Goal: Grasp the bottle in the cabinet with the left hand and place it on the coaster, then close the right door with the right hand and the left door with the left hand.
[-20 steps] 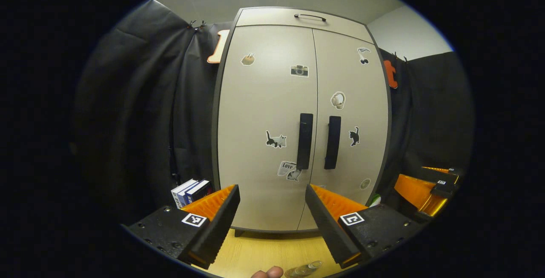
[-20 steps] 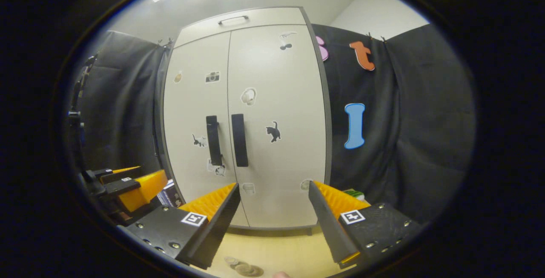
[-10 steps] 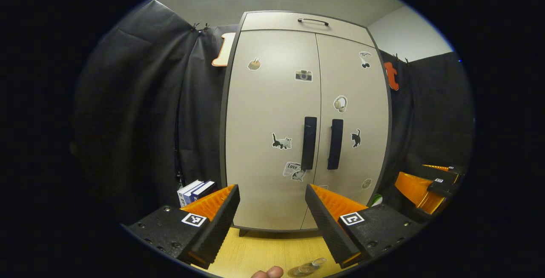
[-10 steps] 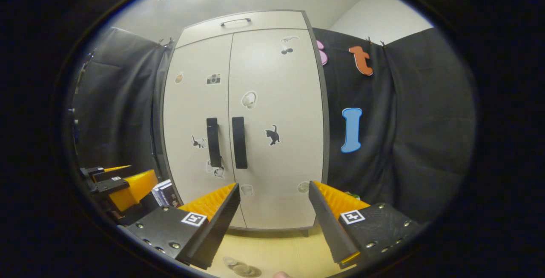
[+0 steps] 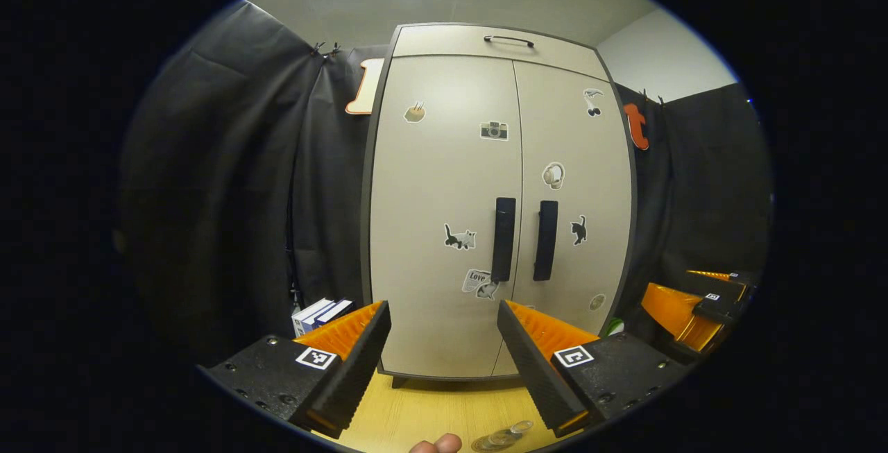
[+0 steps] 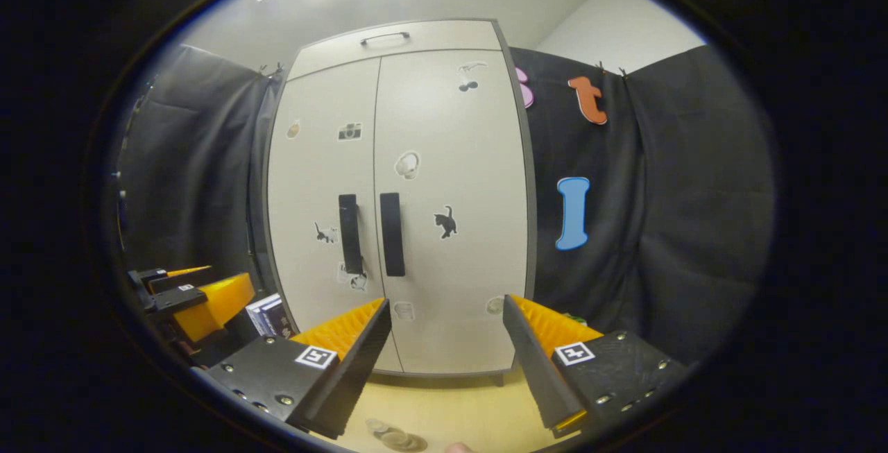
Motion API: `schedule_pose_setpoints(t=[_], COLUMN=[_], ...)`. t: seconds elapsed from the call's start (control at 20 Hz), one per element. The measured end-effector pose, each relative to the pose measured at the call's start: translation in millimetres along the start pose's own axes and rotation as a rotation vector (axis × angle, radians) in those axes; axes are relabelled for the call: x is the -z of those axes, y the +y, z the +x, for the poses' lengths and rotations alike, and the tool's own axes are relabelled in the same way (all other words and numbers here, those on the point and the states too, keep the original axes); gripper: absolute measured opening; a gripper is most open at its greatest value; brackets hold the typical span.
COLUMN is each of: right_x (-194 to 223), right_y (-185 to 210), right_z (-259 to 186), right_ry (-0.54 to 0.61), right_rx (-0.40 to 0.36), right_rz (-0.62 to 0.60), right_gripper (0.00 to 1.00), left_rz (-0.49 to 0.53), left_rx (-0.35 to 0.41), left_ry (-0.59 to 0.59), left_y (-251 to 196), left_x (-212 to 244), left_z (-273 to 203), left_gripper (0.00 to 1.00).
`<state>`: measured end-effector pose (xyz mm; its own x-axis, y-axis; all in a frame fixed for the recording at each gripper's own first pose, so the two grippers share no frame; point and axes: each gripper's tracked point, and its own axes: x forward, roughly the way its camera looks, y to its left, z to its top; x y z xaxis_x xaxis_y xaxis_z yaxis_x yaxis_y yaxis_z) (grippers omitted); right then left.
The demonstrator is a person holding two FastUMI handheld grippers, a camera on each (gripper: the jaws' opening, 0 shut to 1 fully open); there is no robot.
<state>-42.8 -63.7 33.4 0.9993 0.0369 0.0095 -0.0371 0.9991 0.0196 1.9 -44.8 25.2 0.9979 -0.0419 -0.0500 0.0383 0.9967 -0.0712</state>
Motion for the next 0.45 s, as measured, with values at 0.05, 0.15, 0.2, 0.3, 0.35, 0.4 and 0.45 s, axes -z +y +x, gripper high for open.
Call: schedule_pose_setpoints(t=[0.05,0.15,0.2,0.3,0.35,0.4,0.45], right_x=[-0.7,-1.2,-1.2,-0.4,-0.3,-0.6,-0.2], right_y=[-0.2,-0.1,-0.1,-0.9,-0.7,-1.0,-1.7], right_z=[-0.5,-2.2,-2.0,-2.8,-2.7,-3.1,-3.5], right_ry=[-0.001,0.001,0.000,0.003,0.004,0.003,0.004], right_rx=[0.000,-0.001,-0.002,-0.001,-0.001,-0.002,0.000], right_rz=[0.001,0.005,0.004,0.001,0.003,0.005,0.008], right_gripper=[0.98,0.98,0.98,0.99,0.97,0.98,0.98], left_rz=[0.001,0.002,0.003,0.006,0.006,0.006,0.007], left_rx=[0.000,-0.002,-0.002,-0.001,-0.001,0.003,0.004], left_ry=[0.000,-0.002,-0.002,-0.002,-0.001,0.001,0.000], left_y=[0.4,0.7,0.6,0.2,-0.1,-1.1,-1.6], left_x=[-0.6,-1.8,-1.3,-1.1,-1.1,-1.1,-1.6], left_z=[-0.1,-1.4,-1.8,-3.3,-3.5,-4.2,-4.6], left_gripper=[0.98,0.98,0.98,0.98,0.98,0.98,0.98])
